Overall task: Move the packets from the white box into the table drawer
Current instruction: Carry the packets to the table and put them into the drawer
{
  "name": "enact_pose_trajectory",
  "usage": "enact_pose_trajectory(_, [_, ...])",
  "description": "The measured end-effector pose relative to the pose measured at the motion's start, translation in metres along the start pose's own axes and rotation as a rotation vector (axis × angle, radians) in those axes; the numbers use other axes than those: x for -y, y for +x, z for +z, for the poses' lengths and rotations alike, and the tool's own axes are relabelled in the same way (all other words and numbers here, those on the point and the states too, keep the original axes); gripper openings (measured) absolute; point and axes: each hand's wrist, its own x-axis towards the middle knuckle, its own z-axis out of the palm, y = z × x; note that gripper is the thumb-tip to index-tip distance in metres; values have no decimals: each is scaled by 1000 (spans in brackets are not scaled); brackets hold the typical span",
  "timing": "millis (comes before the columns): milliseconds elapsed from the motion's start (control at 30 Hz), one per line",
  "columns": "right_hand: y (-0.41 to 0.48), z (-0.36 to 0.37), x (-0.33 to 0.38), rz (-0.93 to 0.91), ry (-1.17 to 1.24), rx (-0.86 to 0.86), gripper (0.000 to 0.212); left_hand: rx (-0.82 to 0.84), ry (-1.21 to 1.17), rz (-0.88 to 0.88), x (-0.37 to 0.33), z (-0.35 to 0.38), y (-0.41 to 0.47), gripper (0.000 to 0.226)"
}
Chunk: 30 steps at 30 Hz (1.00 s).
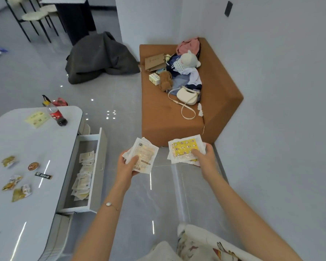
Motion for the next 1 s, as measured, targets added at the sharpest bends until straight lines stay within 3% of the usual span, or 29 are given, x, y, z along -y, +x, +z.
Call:
enact_pose_trajectory(367, [117, 113, 25, 1, -119, 331, 33, -289, -165, 35, -21, -21, 81, 26])
enact_pose_trajectory(667, [184, 202, 39, 2, -278, 660, 34, -622, -218, 43, -26, -47, 113, 37])
enact_pose_trajectory(1000, [202, 362, 20, 131, -315, 839, 38, -843, -219, -12, -32, -138, 163, 37])
